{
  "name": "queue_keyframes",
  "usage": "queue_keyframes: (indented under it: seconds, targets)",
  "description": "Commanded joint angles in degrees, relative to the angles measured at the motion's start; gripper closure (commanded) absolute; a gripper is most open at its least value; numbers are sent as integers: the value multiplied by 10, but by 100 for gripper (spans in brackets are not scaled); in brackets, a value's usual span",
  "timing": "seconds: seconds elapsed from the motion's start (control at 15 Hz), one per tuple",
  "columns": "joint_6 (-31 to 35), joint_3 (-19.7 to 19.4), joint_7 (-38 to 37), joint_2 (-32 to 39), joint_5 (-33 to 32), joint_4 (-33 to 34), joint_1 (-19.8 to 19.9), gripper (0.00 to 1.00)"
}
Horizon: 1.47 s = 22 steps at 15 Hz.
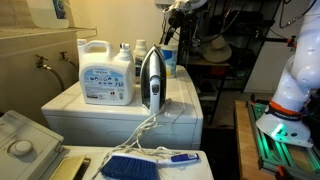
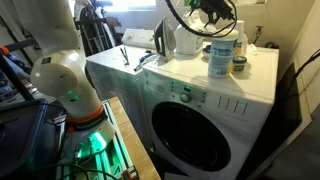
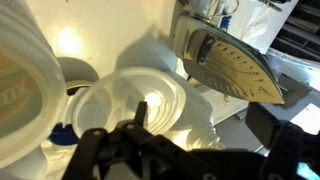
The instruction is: Open the lid on the white and blue container at the front of the washing machine
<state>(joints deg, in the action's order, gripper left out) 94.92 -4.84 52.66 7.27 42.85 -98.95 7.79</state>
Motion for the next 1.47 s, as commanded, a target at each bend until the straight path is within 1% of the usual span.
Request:
queue_keyframes:
  seconds: [0.0, 0.67, 1.07, 1.4]
  targets:
    - [33, 4, 14, -14, -43, -29, -8, 0]
    - [75, 17, 0, -17, -124, -44, -18, 0]
    - [62, 16, 4, -32, -77, -40, -10, 0]
    - [72, 6, -47, -74, -88, -42, -11, 0]
